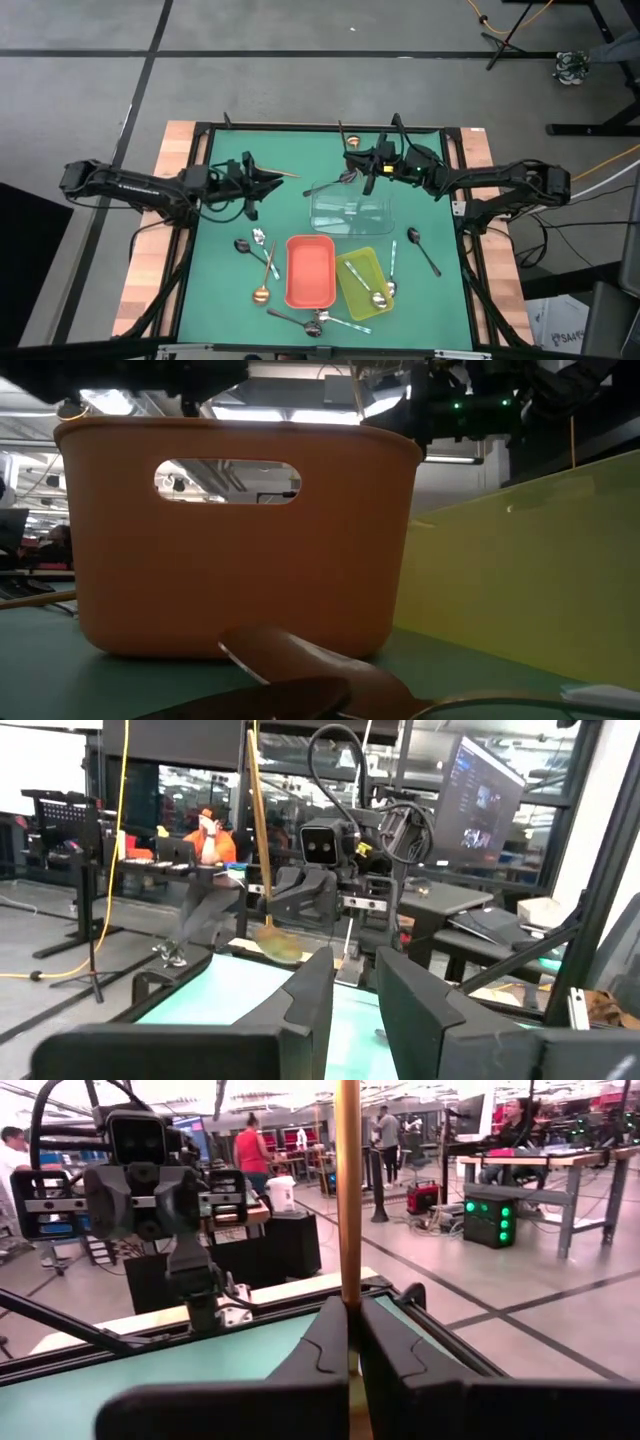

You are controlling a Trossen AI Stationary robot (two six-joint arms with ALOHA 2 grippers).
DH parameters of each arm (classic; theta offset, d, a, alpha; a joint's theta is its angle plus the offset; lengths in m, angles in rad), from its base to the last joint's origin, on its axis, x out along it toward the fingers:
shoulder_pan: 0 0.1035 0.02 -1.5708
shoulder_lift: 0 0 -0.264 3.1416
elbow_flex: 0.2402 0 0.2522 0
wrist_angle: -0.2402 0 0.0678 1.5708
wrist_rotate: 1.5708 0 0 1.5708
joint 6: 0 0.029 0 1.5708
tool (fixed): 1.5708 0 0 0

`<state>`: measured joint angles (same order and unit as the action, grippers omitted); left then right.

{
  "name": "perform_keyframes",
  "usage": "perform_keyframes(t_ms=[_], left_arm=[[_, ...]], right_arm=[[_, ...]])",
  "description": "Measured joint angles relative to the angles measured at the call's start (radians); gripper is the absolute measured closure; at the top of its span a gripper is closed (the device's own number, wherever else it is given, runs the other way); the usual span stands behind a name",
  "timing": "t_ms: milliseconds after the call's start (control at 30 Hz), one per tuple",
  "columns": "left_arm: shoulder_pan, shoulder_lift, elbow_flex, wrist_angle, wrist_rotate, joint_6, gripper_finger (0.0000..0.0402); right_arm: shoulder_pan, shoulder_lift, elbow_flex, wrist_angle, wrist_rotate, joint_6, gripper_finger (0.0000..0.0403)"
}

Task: Sort silverware by color (type)
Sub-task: Put the gold spoon into the transparent bin

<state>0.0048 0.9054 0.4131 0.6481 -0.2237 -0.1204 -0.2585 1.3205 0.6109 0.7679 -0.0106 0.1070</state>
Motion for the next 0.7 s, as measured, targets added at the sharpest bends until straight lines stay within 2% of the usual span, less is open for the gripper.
perform_keyframes(t_ms=[567,700], left_arm=[[0.0,0.357,0.3,0.0,-0.002,0.0,0.0328],[0.001,0.425,0.36,0.0,-0.04,0.0,0.0328]], right_arm=[[0.019,0.0,0.0,0.001,-0.008,-0.006,0.0402],[0.019,0.0,0.0,0.0,-0.008,-0.006,0.0402]])
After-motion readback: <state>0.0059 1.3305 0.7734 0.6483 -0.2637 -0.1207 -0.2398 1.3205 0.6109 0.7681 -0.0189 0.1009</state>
